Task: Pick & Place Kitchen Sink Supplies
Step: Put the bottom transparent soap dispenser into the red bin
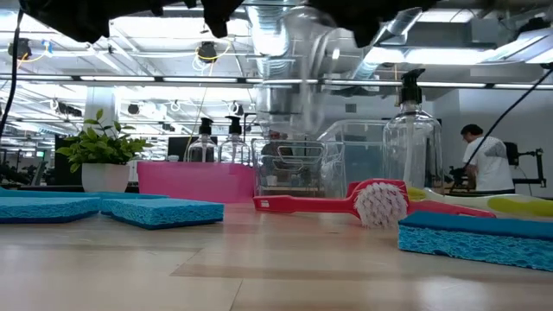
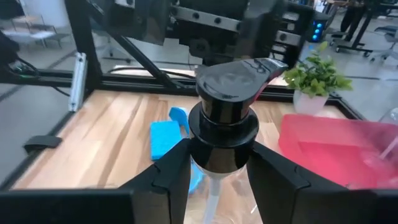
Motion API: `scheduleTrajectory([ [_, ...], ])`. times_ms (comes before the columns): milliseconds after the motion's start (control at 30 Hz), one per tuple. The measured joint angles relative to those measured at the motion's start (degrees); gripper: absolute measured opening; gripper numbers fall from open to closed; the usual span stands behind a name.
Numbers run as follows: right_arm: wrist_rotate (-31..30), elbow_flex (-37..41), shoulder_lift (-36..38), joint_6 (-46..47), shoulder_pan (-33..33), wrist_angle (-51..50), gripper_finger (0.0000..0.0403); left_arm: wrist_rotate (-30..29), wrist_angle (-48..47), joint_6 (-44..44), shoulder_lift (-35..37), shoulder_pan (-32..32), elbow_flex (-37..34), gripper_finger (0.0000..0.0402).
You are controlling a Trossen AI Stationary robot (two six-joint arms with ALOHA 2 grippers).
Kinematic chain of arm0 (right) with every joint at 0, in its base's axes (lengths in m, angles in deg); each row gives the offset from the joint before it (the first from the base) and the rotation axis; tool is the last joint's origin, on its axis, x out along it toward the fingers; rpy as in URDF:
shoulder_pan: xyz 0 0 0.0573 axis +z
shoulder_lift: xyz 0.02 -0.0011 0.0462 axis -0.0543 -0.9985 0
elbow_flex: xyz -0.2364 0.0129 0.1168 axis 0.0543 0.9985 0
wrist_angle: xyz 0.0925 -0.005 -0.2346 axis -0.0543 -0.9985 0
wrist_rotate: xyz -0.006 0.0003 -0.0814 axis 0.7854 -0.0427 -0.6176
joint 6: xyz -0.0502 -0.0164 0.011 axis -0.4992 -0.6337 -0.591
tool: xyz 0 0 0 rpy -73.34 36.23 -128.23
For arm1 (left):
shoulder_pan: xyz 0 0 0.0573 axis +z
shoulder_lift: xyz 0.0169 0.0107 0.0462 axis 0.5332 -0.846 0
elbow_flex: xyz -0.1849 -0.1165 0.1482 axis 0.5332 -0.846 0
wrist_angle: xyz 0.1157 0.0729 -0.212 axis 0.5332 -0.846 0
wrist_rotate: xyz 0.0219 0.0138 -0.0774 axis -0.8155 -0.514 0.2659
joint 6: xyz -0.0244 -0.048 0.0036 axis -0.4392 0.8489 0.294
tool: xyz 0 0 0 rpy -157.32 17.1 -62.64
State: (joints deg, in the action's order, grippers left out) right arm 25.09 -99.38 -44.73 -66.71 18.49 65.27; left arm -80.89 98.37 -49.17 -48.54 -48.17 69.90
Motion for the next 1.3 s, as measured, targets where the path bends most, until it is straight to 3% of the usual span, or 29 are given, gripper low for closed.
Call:
scheduleTrajectory([
  [267,1.54,-8.39,-10.11,-2.04,-1.40,0.13,0.0134,-3.24,-4.19,1.94,0.02,-0.02,0.00,0.0253],
  [533,1.50,-13.03,-15.69,-3.48,-1.42,-0.58,0.0136,-3.80,-5.11,1.94,0.02,-0.02,0.00,0.0253],
  [1300,2.68,-13.86,-15.52,-3.50,-1.64,-0.66,0.0135,1.46,-8.55,1.75,0.02,0.00,0.00,0.0253],
])
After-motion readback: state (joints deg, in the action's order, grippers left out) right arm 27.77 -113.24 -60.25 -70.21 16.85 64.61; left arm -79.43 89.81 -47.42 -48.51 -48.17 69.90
